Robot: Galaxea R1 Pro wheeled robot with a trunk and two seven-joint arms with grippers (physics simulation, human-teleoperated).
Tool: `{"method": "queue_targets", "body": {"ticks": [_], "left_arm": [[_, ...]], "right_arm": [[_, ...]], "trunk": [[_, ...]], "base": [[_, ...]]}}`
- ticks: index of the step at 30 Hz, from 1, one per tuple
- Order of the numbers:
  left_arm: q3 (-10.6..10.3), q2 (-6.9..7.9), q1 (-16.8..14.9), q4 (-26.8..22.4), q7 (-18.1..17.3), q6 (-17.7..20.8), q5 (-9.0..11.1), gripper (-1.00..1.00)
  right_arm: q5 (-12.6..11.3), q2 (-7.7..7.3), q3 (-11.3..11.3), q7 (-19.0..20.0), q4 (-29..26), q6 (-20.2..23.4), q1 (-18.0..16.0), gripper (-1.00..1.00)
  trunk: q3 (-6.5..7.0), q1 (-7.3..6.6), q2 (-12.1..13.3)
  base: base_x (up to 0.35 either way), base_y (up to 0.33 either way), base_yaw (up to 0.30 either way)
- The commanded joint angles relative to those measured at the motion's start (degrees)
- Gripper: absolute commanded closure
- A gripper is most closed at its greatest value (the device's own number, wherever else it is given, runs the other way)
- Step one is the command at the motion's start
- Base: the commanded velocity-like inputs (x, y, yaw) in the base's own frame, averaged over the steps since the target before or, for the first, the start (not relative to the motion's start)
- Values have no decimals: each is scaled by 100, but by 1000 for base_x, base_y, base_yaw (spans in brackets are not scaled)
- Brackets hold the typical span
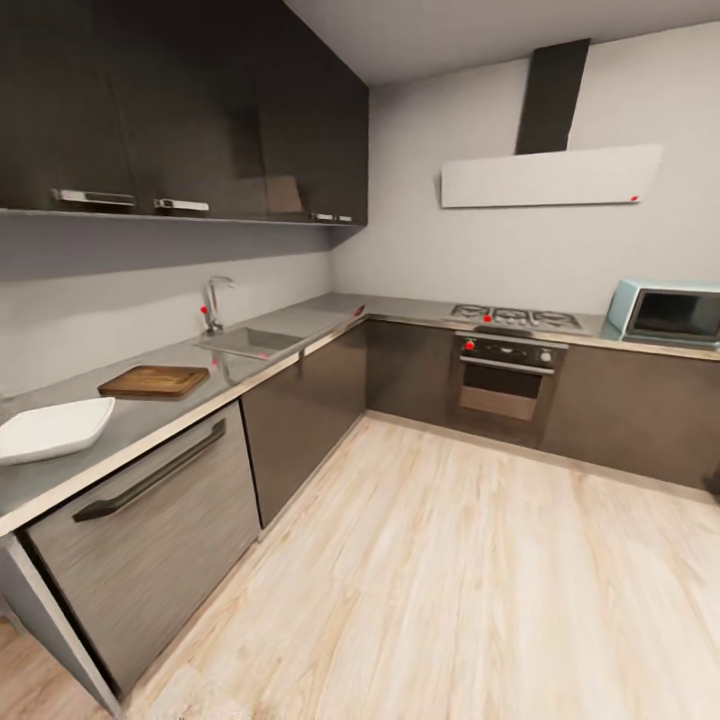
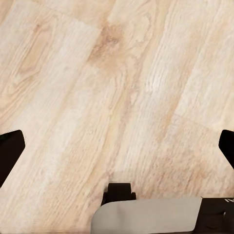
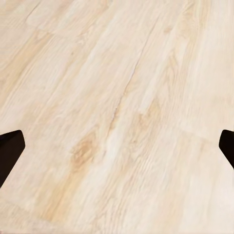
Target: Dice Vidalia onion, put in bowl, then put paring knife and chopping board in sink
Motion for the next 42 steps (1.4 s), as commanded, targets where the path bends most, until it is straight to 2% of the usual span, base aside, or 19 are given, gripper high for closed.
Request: {"method": "queue_targets", "body": {"ticks": [1,42], "left_arm": [[2,0,2,-6,0,-8,-2,-100],[2,-9,1,-6,-2,-8,-2,-100]], "right_arm": [[0,0,2,-14,-3,-11,1,-100],[0,0,2,-14,-3,-11,0,-100]], "trunk": [[-4,0,-2],[-4,0,-2]], "base": [[38,-76,283],[97,-136,283]]}}
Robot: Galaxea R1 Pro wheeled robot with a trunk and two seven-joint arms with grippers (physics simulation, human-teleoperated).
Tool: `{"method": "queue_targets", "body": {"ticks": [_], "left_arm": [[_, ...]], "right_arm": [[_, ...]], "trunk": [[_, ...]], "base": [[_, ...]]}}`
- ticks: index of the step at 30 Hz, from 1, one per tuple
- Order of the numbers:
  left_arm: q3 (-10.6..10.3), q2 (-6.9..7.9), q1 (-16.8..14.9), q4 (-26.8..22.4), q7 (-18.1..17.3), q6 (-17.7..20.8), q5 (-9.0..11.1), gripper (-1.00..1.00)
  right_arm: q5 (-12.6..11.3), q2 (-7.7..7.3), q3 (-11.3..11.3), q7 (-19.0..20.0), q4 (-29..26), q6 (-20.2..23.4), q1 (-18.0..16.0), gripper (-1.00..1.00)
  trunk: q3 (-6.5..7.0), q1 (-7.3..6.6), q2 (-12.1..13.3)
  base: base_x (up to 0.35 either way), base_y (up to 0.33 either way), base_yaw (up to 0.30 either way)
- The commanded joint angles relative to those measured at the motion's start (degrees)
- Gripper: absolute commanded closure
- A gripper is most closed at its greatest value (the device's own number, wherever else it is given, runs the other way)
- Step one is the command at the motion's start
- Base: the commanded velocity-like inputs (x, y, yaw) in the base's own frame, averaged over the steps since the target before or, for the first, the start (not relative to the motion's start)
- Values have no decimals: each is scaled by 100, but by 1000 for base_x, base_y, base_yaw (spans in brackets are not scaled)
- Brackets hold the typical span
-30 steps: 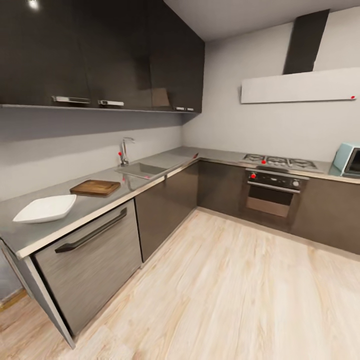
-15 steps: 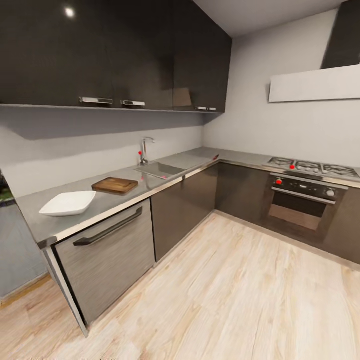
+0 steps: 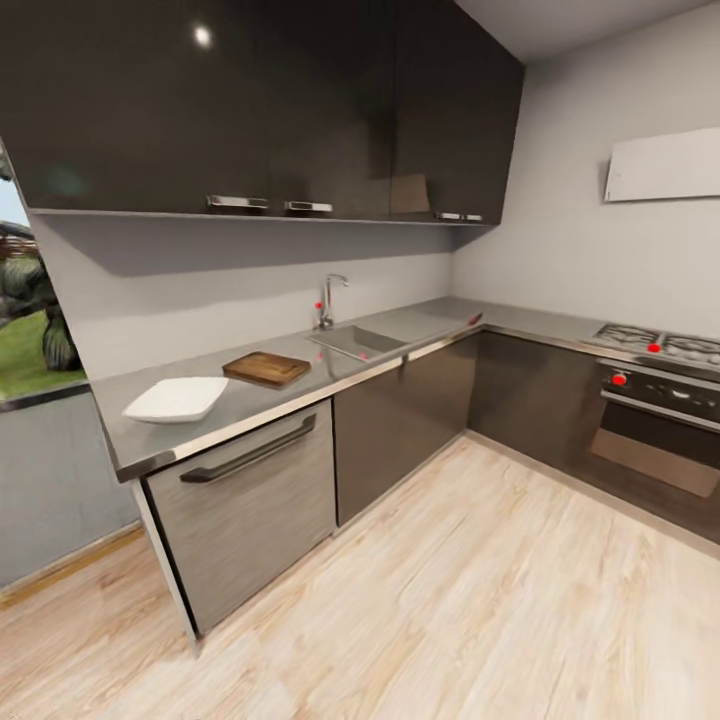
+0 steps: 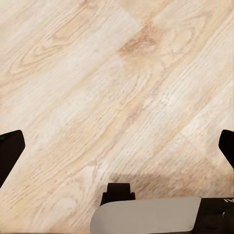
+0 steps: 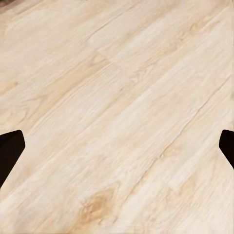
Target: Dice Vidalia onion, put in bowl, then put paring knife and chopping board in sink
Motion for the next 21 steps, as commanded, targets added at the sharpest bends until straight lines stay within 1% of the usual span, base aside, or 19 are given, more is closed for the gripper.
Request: {"method": "queue_targets", "body": {"ticks": [1,21], "left_arm": [[2,0,1,-6,0,-8,-2,-100],[0,0,3,-6,2,-8,-2,-100]], "right_arm": [[0,-1,3,-14,-3,-11,1,-100],[0,-1,3,-14,-3,-11,0,-100]], "trunk": [[-4,1,-2],[-4,1,-2]], "base": [[102,-142,283],[102,-142,283]]}}
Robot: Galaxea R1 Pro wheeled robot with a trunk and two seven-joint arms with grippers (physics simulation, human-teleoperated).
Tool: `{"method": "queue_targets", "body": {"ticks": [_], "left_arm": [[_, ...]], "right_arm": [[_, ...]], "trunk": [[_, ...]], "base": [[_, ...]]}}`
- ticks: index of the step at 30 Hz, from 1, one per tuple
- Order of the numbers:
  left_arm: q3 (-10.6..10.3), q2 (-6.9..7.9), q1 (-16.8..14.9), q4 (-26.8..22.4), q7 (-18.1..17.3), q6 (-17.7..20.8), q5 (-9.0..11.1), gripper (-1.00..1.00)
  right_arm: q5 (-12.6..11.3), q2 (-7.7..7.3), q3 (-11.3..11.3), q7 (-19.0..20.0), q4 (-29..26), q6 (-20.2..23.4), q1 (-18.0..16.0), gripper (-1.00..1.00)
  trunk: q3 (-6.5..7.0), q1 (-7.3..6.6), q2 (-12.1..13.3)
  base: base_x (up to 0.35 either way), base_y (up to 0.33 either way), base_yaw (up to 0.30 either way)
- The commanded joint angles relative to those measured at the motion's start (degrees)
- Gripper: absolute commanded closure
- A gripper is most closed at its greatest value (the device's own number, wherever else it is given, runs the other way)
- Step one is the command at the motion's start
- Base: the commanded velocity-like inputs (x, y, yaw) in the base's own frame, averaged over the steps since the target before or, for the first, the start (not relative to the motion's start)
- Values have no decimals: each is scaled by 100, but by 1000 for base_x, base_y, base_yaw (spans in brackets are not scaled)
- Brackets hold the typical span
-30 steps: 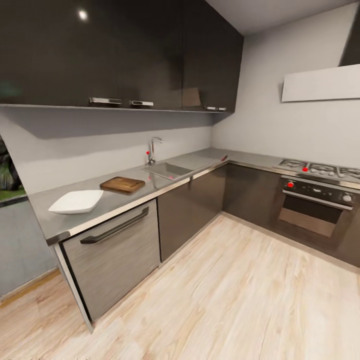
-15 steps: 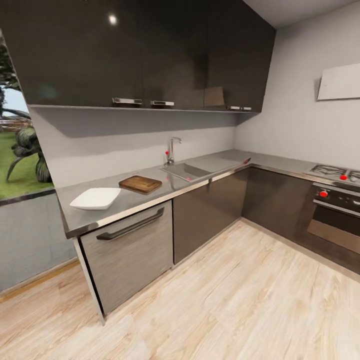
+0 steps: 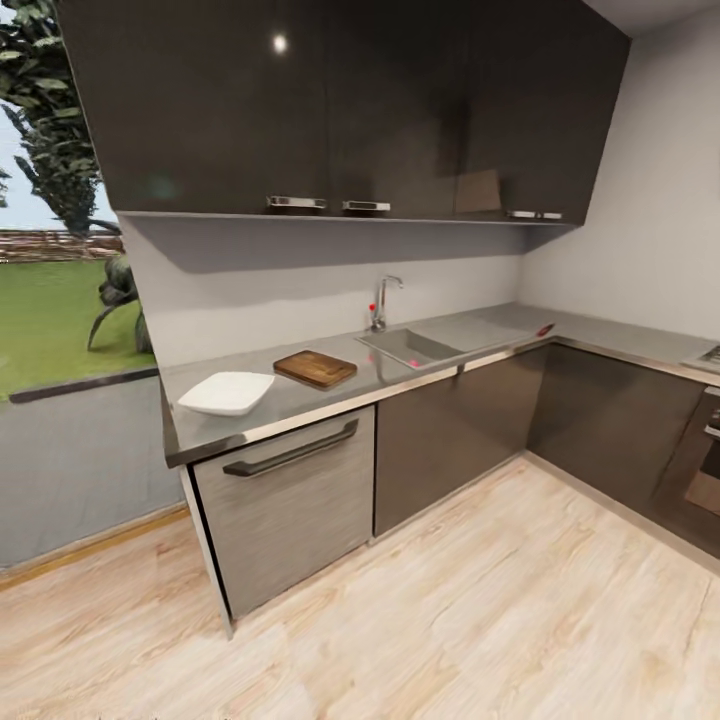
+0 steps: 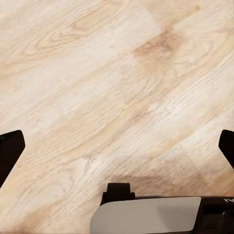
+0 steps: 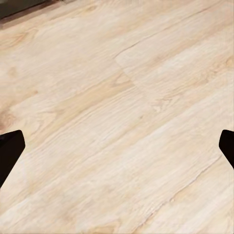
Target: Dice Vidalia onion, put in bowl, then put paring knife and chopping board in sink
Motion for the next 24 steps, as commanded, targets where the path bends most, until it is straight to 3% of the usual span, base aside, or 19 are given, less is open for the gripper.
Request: {"method": "queue_targets", "body": {"ticks": [1,24], "left_arm": [[2,0,1,-7,0,-8,-2,-100],[4,0,-2,-7,0,-8,-2,-100]], "right_arm": [[0,-1,3,-14,-3,-11,1,-100],[0,-1,3,-14,-3,-11,1,-100]], "trunk": [[-4,1,-2],[-4,1,-2]], "base": [[102,-141,283],[98,-138,283]]}}
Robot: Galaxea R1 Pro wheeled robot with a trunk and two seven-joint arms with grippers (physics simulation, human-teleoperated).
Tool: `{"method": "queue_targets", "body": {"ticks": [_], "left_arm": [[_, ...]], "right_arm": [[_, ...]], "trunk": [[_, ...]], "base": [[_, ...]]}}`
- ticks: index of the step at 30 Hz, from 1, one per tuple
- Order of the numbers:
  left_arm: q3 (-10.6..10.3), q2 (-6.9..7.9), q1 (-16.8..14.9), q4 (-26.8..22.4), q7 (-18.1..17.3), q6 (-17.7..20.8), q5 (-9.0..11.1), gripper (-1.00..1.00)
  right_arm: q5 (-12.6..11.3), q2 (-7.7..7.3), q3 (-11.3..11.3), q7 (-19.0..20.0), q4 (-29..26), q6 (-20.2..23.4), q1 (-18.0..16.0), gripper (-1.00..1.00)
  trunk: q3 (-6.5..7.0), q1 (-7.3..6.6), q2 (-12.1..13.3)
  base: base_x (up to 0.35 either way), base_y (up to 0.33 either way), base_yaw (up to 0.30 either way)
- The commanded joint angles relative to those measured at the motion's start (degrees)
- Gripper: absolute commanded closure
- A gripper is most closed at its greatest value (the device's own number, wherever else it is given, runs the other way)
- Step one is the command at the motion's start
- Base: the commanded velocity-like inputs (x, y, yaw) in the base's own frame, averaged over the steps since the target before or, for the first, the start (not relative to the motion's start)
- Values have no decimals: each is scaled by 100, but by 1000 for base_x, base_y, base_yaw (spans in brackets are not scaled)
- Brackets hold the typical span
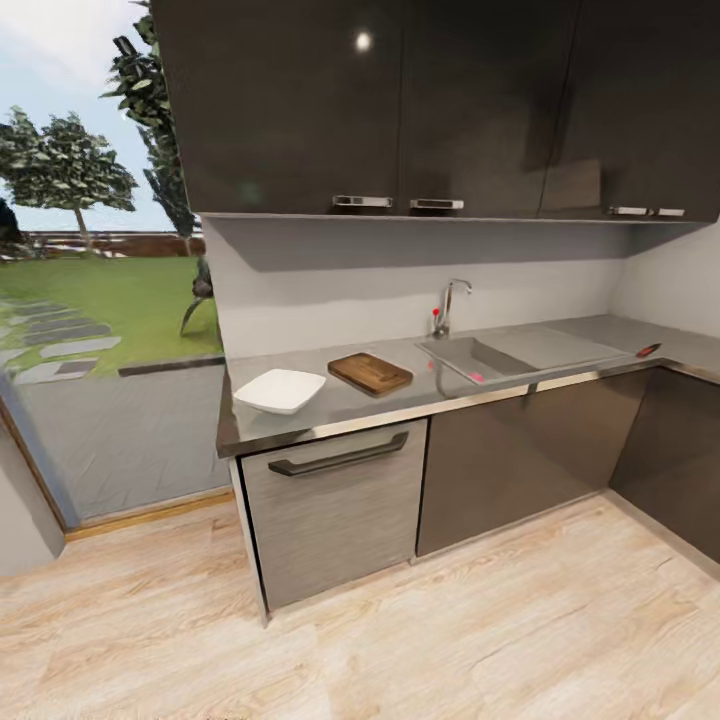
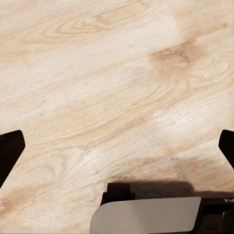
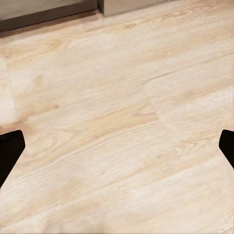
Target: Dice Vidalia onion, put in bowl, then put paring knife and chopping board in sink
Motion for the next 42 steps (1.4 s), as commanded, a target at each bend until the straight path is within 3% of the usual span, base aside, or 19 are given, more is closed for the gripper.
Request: {"method": "queue_targets", "body": {"ticks": [1,26,42], "left_arm": [[0,0,1,-6,0,-8,-2,-100],[0,0,1,-6,0,-8,-2,-100],[-2,-8,1,86,0,-8,-9,-100]], "right_arm": [[0,-1,3,-14,-3,-11,3,-100],[0,-2,3,-14,-3,-11,3,-100],[0,-30,3,-5,-18,-11,3,-100]], "trunk": [[-4,1,-2],[-4,1,-2],[-4,1,-2]], "base": [[88,-141,283],[86,-139,283],[8,-14,262]]}}
